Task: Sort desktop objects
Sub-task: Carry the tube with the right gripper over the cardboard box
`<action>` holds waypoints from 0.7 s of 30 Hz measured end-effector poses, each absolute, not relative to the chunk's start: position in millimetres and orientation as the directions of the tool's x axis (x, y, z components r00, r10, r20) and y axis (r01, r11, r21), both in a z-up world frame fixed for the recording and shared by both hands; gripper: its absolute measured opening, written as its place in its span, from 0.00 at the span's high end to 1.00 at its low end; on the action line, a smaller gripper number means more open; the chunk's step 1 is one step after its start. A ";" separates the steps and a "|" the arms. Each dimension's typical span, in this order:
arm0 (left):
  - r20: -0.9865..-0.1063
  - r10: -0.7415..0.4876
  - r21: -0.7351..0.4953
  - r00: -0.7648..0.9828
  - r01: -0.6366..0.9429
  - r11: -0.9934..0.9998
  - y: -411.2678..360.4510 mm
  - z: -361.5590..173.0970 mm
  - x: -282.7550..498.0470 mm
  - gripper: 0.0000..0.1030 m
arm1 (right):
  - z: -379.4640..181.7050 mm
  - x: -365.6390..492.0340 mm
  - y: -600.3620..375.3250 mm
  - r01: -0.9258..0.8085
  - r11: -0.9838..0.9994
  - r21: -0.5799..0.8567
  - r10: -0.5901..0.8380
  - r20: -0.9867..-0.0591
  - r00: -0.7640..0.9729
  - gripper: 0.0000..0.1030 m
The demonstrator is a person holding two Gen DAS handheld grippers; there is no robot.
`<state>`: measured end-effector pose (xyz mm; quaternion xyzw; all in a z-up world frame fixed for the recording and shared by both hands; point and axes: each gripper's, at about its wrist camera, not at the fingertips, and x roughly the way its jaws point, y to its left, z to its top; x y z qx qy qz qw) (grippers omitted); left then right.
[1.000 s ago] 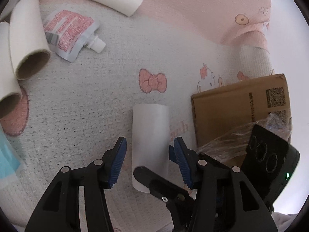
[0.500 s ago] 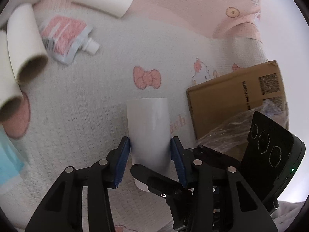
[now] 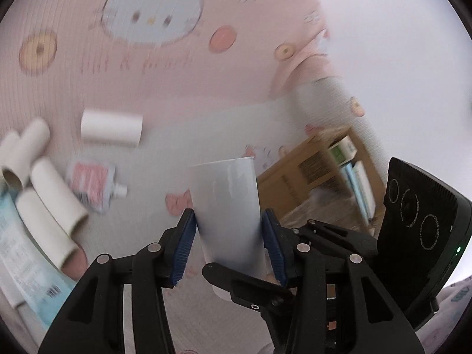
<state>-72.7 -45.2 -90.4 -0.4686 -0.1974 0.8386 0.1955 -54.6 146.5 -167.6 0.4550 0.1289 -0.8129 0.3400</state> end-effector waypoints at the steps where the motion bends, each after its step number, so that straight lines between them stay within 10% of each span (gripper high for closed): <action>1: -0.703 0.509 -0.506 -0.497 -0.154 -0.849 -45.1 -82.6 -72.0 0.52 | -162.1 -54.4 144.5 0.673 -0.734 0.095 -0.438 -0.824 -0.361 0.58; 21: -0.664 0.585 -0.476 -0.466 -0.340 -0.811 8.5 14.5 -105.4 0.51 | -60.6 -66.6 153.7 0.628 -0.778 -0.025 -0.379 -0.779 -0.499 0.58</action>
